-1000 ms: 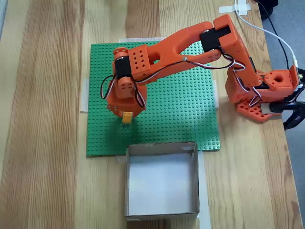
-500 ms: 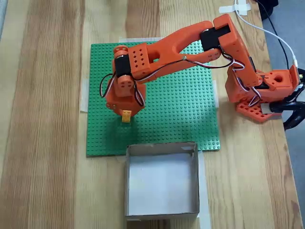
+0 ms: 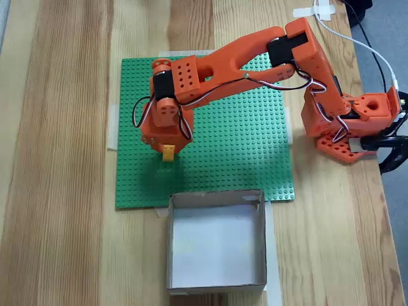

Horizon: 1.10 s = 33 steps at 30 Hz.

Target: Pick the yellow lego block and put it in the box.

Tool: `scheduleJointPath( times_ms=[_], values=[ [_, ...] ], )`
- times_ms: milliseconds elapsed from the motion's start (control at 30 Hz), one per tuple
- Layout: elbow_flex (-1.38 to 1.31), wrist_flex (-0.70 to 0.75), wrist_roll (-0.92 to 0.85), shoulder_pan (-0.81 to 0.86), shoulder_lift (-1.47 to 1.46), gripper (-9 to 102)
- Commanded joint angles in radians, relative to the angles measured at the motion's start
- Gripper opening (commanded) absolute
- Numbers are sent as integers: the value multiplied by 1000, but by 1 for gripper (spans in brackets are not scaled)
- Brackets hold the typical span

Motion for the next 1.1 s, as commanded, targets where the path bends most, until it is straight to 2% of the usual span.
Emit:
scheduleJointPath(
  times_ms=[0,1067],
  values=[
    [-9,8,0,3,20,-1],
    [69,32,-41,5,250,-1]
  ],
)
